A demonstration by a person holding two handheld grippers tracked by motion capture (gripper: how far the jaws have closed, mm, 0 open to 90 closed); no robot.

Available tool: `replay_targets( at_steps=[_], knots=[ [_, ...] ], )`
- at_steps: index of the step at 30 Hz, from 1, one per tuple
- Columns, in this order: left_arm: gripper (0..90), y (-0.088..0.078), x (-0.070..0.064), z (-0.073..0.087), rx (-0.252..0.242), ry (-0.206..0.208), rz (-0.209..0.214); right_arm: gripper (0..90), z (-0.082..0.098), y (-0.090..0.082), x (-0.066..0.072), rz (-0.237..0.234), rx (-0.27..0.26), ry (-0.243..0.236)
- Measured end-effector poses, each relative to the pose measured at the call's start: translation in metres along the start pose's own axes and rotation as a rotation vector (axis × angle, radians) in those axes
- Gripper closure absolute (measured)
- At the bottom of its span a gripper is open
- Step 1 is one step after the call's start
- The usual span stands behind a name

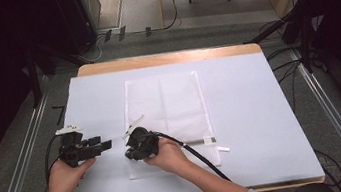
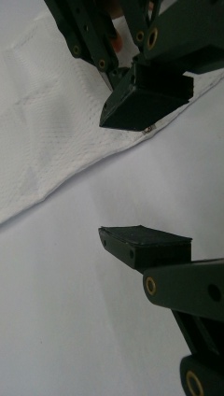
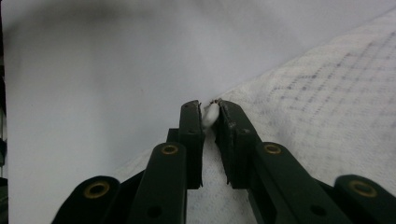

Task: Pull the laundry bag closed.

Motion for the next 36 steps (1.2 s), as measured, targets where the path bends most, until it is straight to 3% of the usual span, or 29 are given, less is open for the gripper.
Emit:
replay_targets(
  at_steps=[3, 7, 11, 16, 27, 31, 36],
  knots=[
    [41.2, 0.000, 0.001, 0.000, -0.005, -0.009, 0.007, 87.2, -0.001, 0.000, -0.002, 0.012, 0.006, -0.006],
    [42.5, 0.000, -0.001, 0.000, -0.006, 0.004, 0.033, 87.7, -0.003, -0.006, -0.002, 0.003, -0.002, -0.013],
    [43.2, 0.001, -0.005, -0.001, -0.003, 0.011, 0.063, 87.6, -0.007, -0.015, -0.001, 0.013, -0.015, -0.050],
    [47.1, 0.000, -0.009, -0.001, 0.013, -0.004, 0.104, 87.6, -0.013, -0.026, 0.001, 0.023, -0.042, -0.066],
    [46.4, 0.002, -0.024, -0.001, 0.026, 0.099, 0.166, 87.7, -0.022, -0.039, -0.002, 0.042, -0.063, -0.085],
    [46.3, 0.007, -0.031, -0.001, 0.059, 0.108, 0.218, 87.7, -0.024, -0.041, -0.005, 0.039, -0.073, -0.079],
    [48.0, 0.016, -0.041, 0.001, 0.102, 0.170, 0.217, 87.6, -0.024, -0.041, -0.003, 0.032, -0.077, -0.084]
  ],
)
Point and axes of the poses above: each handheld gripper's, and its own axes: y roughly forward along the jaws, z roughly out of its underside, x roughly to its left, the point moved 2 cm from there along y, roughly forward along the jaws, and after that the axes turned 10 degrees about -z, right-handed, at the moved point
